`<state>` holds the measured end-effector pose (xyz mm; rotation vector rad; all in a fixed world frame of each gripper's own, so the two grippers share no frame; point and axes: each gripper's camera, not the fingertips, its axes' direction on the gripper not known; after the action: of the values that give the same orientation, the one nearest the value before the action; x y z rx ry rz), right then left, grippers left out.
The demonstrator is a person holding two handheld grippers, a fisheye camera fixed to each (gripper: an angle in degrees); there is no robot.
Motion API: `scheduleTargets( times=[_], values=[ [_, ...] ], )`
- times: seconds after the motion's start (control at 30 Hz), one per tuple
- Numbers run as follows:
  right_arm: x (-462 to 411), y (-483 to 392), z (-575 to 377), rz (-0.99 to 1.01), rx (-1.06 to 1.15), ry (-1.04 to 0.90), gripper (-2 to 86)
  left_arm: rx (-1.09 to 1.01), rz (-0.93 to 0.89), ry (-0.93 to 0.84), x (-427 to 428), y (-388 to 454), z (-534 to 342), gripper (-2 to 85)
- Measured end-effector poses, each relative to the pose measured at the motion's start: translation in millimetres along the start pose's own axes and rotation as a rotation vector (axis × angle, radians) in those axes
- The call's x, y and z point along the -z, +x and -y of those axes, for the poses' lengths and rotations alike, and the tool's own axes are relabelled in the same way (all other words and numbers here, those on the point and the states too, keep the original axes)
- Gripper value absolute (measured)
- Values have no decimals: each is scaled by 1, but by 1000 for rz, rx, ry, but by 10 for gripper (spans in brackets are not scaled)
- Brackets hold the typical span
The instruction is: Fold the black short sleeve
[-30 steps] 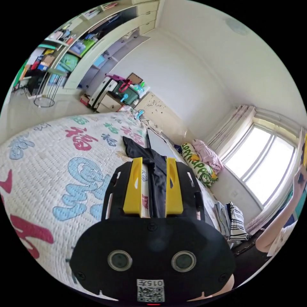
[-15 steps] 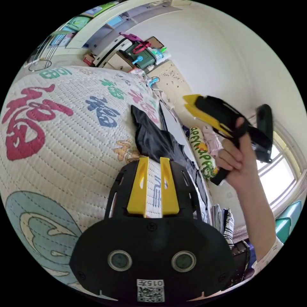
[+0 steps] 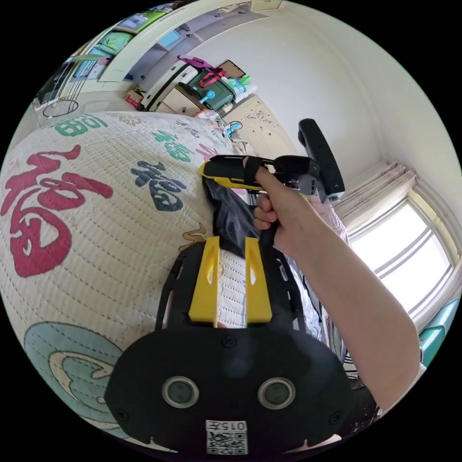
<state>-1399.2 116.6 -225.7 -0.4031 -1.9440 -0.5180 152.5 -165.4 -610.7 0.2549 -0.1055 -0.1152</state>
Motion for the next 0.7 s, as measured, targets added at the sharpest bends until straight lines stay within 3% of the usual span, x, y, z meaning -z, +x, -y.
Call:
scheduleTargets(
  times=[0.2, 0.37, 0.5, 0.7],
  values=[
    [-13, 35, 39, -44, -24, 1, 65, 22, -72, -37, 21, -2, -10, 8],
    [28, 85, 49, -11, -49, 72, 13, -49, -154, 11, 51, -4, -28, -3],
    [127, 174, 13, 177, -180, 283, 8, -303, -100, 35, 80, 29, -52, -4],
    [261, 298, -128, 230, -311, 624, 5, -757, -65, -69, 76, 112, -124, 0]
  ],
)
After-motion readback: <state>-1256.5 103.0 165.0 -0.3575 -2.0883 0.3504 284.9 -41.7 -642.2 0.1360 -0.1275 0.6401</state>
